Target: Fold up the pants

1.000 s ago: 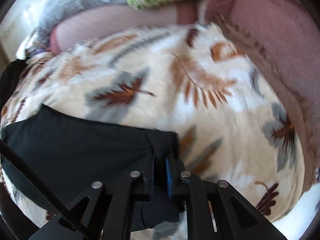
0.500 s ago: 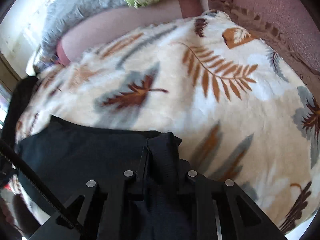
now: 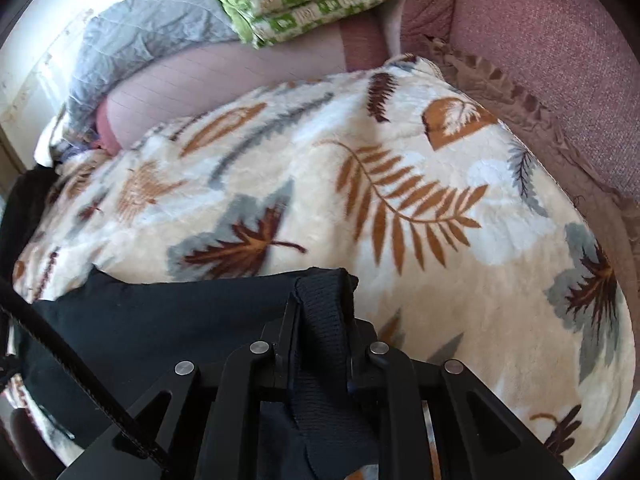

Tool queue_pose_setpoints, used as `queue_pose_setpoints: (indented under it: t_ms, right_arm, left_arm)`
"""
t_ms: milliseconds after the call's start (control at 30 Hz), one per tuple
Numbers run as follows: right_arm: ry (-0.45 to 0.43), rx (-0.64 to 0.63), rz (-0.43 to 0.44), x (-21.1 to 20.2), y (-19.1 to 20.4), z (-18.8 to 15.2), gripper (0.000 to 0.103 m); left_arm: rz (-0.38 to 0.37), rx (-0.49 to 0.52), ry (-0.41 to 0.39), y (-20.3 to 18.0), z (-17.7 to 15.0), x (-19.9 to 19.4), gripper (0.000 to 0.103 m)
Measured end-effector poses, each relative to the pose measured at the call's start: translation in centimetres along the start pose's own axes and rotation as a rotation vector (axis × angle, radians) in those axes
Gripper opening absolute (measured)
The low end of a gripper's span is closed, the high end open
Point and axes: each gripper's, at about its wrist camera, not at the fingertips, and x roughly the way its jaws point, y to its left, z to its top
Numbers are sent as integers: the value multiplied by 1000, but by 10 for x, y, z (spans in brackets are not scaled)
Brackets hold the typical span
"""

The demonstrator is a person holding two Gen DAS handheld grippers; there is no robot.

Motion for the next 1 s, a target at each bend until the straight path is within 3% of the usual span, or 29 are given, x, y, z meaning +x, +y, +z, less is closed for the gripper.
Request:
queue_pose_setpoints:
  t_ms: [133, 167, 200, 233, 267, 367, 433, 500, 567, 667, 833, 900, 1000]
  right_arm:
    - [82, 9, -11, 25, -8, -14, 22]
    - [78, 10, -5, 24, -10, -16, 28]
    - [82, 33, 7, 20, -16, -14, 36]
    - [86, 62, 5, 15, -22, -13, 53]
    - [69, 105, -6, 5, -32, -11, 60]
    - [-53, 209, -72, -43, -47, -9, 63]
    - [-105, 229, -13, -64, -38, -8, 63]
    - [-89, 207, 150, -64, -12, -7, 63]
    - [-11, 139, 358, -44, 32, -2, 63]
    - [56, 82, 470, -16, 82, 6, 63]
    - [146, -58, 476, 29, 156, 26, 63]
    - [171, -121, 468, 41, 179, 28, 63]
    - [214, -218, 448, 59, 209, 35, 63]
  left_arm:
    - [-14, 28, 15, -7, -1, 5, 45]
    - [-22, 40, 12, -9, 0, 5, 46]
    - [-27, 51, 8, -11, 1, 5, 53]
    - [-30, 72, -5, -14, 2, 7, 62]
    - [-28, 81, -9, -15, 2, 10, 64]
    - [-9, 118, 41, -20, 0, 32, 64]
    - [16, 135, 55, -19, -8, 43, 64]
    - [33, 180, 18, -22, -15, 40, 64]
    - [51, 207, 0, -23, -23, 37, 64]
    - [71, 226, -11, -24, -30, 32, 64]
    - [-25, 241, -85, -40, -24, 3, 64]
    - [-53, 267, -74, -49, -26, 9, 64]
    - [-89, 290, 11, -59, -38, 36, 64]
